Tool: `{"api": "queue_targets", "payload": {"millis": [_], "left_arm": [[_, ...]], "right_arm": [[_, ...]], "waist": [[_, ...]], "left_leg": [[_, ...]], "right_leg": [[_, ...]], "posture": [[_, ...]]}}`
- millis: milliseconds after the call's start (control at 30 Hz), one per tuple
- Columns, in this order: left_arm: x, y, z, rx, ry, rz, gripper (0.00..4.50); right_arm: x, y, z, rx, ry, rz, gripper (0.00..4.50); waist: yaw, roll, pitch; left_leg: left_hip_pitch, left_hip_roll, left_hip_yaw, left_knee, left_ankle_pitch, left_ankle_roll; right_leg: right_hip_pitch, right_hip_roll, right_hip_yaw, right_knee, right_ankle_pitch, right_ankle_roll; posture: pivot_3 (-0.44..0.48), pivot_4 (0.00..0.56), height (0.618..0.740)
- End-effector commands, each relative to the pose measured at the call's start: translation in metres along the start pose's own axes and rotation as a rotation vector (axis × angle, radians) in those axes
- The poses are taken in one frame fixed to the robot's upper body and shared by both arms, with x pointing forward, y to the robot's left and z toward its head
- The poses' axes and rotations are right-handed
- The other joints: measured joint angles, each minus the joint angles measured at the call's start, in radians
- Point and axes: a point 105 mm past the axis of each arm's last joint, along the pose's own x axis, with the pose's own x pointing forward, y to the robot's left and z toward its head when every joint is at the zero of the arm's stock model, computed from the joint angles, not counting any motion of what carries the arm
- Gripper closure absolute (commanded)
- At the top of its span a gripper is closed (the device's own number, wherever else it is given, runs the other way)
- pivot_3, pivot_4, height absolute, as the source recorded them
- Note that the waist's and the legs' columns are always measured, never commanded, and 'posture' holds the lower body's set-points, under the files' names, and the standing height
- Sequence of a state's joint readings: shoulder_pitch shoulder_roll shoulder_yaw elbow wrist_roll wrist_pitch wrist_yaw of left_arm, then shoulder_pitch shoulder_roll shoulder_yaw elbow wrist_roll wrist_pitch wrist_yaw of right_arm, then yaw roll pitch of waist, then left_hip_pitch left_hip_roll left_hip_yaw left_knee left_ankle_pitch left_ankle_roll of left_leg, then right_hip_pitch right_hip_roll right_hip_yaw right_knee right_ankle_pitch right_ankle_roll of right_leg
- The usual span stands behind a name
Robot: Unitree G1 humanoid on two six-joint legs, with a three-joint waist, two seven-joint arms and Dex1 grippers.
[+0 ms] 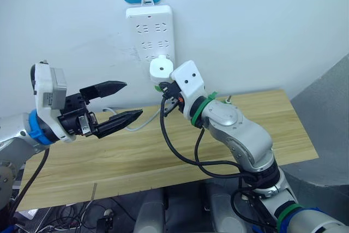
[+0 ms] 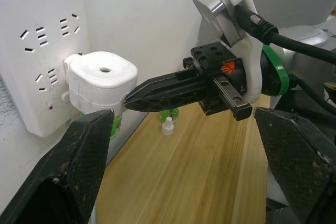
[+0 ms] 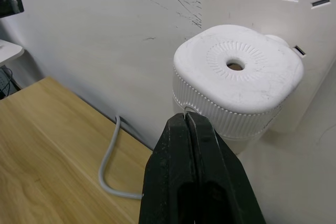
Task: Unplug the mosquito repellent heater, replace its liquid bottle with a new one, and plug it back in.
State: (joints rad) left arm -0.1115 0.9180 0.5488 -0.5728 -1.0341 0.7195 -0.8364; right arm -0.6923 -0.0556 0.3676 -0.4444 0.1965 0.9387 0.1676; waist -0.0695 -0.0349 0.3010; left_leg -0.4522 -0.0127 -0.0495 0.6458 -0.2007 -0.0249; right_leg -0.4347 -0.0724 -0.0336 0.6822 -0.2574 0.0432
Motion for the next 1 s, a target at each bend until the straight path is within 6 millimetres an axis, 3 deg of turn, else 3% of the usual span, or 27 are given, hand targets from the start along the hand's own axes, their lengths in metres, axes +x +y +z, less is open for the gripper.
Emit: {"api": "queue_targets", "payload": {"millis": [33,667,1000], "left_arm": [[-0.002,0.0,0.006,0.022,-0.01,0.001,0.0],[-0.004,0.0,0.003,0.023,-0.001,0.002,0.0],[-0.006,0.001,-0.001,0.019,-0.006,0.022,0.0]], "right_arm": [[-0.003,-0.025,0.014,-0.029,-0.059,-0.138,4.47],[-0.028,0.019,0.016,0.036,-0.06,0.219,4.47],[-0.037,0.004,0.006,0.058,-0.02,0.235,4.47]], "waist": [[0.005,0.0,0.0],[0.013,0.0,0.0],[0.013,0.0,-0.001]], "left_leg": [[0.0,0.0,0.0,0.0,0.0,0.0],[0.002,0.002,-0.001,0.0,0.0,0.0],[0.002,0.002,-0.001,0.0,0.0,0.0]], "right_leg": [[0.0,0.0,0.0,0.0,0.0,0.0],[0.002,0.002,-0.001,-0.001,0.0,-0.001],[0.002,0.002,-0.001,-0.001,0.0,-0.001]], "posture": [[-0.088,0.277,0.734],[-0.087,0.265,0.734],[-0.093,0.242,0.734]]}}
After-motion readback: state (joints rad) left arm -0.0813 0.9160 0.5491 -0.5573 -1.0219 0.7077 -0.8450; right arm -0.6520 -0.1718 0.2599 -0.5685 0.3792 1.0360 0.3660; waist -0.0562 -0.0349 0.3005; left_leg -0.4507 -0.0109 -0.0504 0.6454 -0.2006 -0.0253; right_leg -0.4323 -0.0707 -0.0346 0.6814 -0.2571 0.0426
